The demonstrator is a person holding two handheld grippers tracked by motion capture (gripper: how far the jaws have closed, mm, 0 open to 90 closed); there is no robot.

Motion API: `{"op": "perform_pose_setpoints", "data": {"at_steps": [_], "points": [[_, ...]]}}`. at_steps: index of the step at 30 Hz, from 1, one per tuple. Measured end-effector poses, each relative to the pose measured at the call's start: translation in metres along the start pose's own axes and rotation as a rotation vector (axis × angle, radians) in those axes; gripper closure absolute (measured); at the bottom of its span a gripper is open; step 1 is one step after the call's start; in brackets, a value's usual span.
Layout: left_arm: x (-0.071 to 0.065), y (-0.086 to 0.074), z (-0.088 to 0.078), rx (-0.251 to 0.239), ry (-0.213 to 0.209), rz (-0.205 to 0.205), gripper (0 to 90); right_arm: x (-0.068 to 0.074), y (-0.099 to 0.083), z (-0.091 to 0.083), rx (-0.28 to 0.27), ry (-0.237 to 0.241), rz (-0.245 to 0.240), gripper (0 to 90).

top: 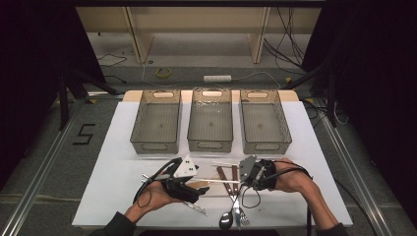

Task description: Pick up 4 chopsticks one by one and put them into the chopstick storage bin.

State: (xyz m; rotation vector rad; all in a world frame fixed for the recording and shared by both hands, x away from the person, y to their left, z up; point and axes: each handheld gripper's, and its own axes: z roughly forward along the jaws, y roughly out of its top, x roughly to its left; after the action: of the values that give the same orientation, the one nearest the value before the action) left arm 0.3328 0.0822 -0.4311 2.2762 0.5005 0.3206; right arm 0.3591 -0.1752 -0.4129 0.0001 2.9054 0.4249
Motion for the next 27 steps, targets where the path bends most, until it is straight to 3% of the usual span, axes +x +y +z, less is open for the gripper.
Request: {"op": "perform_pose_setpoints", "data": {"at_steps": [8,14,27], "points": [[-0.009,0.003,0.003,0.062,-0.006,0.06,45.7,0.004,0.01,0.0,0.004,0.005,-0.026,85.1],[-0.011,0.003,0.006,0.113,-0.016,0.093,53.8,0.007,0.015,0.001,0.016,0.009,-0.051,85.0],[-0.017,0.002,0.01,0.144,-0.047,0.141,68.8,0.012,0.026,0.004,0.007,0.019,-0.096,85.0]]}}
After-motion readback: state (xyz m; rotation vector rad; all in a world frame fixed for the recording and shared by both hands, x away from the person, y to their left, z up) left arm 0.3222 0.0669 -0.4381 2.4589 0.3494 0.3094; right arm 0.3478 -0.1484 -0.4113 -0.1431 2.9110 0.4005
